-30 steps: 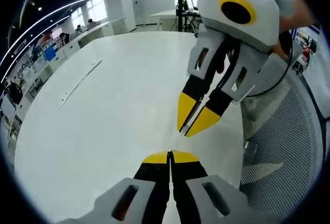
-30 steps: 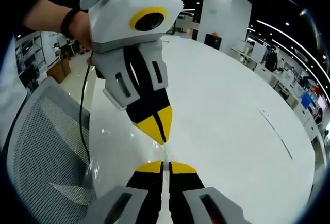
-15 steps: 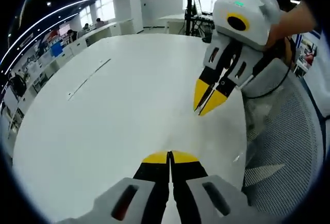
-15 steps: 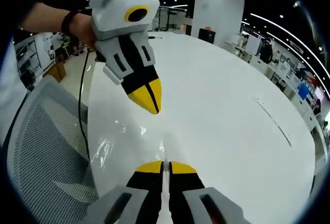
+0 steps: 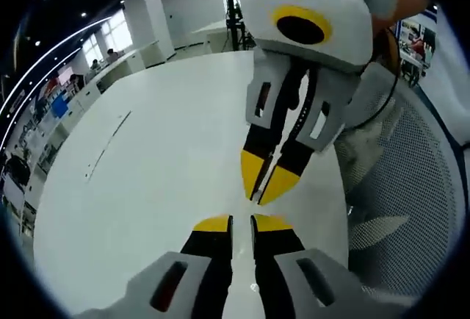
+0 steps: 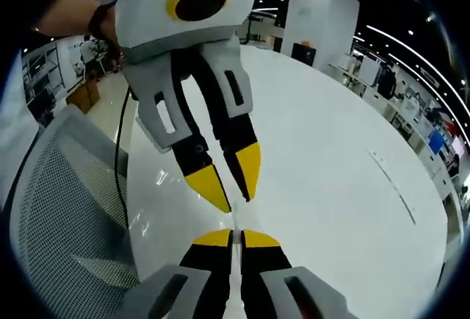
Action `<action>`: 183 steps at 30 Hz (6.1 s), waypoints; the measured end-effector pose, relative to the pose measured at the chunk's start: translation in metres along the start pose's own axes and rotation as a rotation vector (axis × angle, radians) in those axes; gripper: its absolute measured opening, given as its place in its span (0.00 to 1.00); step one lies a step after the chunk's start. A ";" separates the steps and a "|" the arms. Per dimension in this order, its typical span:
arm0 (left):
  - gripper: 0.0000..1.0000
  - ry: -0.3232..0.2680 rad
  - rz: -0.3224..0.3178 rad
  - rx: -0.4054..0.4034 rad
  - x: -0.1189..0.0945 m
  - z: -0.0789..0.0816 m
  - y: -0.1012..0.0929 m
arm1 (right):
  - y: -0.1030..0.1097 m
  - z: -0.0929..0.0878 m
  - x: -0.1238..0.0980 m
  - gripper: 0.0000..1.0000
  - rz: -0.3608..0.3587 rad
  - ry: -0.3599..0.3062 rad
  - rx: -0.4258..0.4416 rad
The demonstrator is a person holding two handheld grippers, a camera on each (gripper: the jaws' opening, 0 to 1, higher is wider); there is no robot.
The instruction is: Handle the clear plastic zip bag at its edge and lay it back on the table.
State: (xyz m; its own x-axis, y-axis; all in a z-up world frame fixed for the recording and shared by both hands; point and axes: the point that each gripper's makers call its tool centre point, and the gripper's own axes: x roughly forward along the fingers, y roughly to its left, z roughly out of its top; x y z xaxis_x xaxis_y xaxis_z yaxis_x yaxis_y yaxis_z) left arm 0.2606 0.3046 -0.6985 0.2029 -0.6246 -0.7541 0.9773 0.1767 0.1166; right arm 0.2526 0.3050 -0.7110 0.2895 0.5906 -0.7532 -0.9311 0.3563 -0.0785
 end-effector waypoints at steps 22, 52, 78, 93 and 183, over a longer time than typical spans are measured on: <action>0.00 0.051 0.008 -0.021 -0.002 -0.002 -0.003 | 0.002 0.005 0.006 0.00 0.008 0.000 0.003; 0.00 0.045 0.069 -0.116 -0.011 -0.020 0.016 | -0.008 -0.003 0.000 0.00 -0.026 0.026 0.024; 0.00 0.004 0.080 -0.098 -0.022 -0.013 0.019 | -0.016 -0.027 -0.013 0.00 -0.046 0.051 0.094; 0.22 0.000 0.161 0.073 -0.026 0.010 0.033 | -0.022 -0.007 -0.009 0.00 -0.068 0.119 -0.101; 0.00 0.165 0.346 0.017 -0.043 -0.054 0.032 | -0.024 -0.008 -0.018 0.00 -0.177 0.154 -0.257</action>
State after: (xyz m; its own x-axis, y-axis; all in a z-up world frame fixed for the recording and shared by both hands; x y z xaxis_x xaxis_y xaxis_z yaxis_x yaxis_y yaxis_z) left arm 0.2797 0.3778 -0.6972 0.5102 -0.3989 -0.7620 0.8537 0.3428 0.3922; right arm 0.2682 0.2799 -0.7014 0.4325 0.4131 -0.8015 -0.9007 0.2373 -0.3638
